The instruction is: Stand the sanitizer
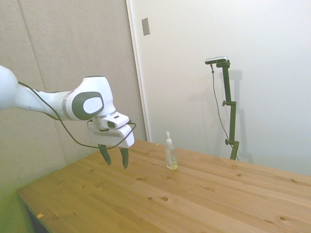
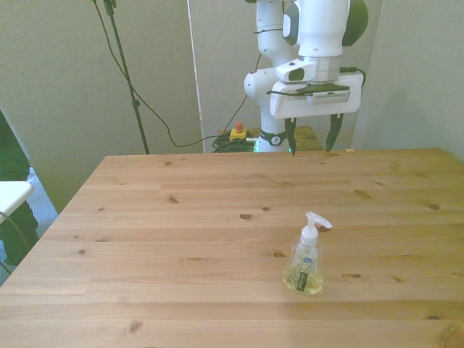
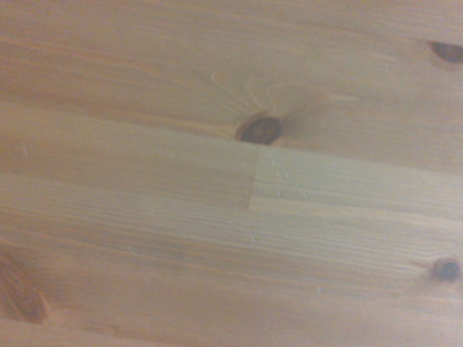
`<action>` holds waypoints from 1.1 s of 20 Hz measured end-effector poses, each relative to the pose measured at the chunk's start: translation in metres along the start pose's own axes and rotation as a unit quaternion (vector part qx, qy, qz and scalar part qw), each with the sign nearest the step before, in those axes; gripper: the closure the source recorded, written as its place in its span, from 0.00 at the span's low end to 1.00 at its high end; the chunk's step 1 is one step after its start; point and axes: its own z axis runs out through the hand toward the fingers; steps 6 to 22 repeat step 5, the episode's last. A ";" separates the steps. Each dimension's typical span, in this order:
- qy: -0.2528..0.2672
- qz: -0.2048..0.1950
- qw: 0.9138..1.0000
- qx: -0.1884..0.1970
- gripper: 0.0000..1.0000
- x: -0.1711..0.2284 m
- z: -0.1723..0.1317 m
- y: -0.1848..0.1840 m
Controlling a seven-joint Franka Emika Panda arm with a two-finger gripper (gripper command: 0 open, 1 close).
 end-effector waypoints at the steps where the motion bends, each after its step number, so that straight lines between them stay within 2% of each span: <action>1: 0.000 0.003 1.000 0.000 0.00 -0.005 0.000 0.005; 5: -0.002 0.008 1.000 0.008 0.00 -0.023 0.003 0.022; 22: -0.002 0.008 1.000 0.008 0.00 -0.023 0.003 0.022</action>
